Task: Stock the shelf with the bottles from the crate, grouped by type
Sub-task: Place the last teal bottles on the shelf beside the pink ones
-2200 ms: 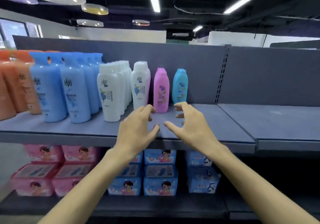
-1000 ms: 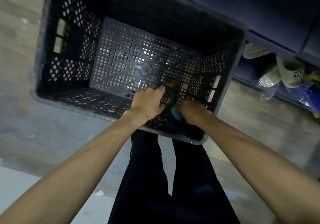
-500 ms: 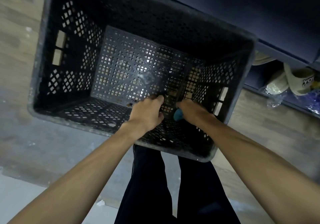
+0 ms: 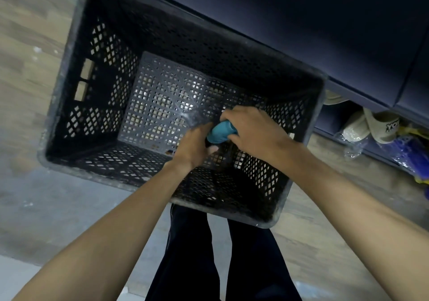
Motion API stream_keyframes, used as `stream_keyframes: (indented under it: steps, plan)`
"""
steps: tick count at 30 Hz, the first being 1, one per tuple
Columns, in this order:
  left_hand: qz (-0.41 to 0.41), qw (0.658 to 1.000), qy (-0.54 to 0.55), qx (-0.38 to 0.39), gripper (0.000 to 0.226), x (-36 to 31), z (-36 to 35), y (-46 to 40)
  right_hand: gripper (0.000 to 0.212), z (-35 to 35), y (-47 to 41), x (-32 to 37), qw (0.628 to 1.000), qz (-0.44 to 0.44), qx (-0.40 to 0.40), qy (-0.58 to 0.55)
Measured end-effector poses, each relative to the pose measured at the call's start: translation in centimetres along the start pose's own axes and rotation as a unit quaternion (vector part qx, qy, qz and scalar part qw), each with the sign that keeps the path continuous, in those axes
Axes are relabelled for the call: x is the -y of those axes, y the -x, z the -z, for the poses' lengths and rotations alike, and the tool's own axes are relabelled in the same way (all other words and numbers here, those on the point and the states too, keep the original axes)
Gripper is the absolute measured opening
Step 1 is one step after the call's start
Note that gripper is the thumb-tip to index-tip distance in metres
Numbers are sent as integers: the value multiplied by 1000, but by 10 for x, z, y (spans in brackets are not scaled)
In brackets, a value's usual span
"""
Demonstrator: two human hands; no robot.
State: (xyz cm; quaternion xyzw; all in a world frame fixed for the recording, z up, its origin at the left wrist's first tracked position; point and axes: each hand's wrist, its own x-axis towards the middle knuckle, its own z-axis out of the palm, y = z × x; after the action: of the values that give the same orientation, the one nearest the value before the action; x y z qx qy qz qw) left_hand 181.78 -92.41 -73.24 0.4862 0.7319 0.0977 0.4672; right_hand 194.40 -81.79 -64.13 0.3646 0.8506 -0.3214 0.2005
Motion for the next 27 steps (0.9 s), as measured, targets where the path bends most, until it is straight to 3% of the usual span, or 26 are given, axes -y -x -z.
stream_keyframes:
  steps: [4,9,14,21,27]
  plan:
    - [-10,997,54,-51,51,4,5,-10,43,11,1,2,996,7,-56,-75]
    - [-29,989,133,-50,37,-11,34,-6,44,21,7,-1,966,-1,-142,-215]
    - [-90,987,124,-52,44,-59,99,11,42,73,38,21,932,13,-217,-291]
    - [-225,964,94,-106,50,-171,213,66,42,210,118,69,909,75,-314,-263]
    - [-340,921,92,-163,37,-266,299,136,44,312,205,112,863,110,-431,-238]
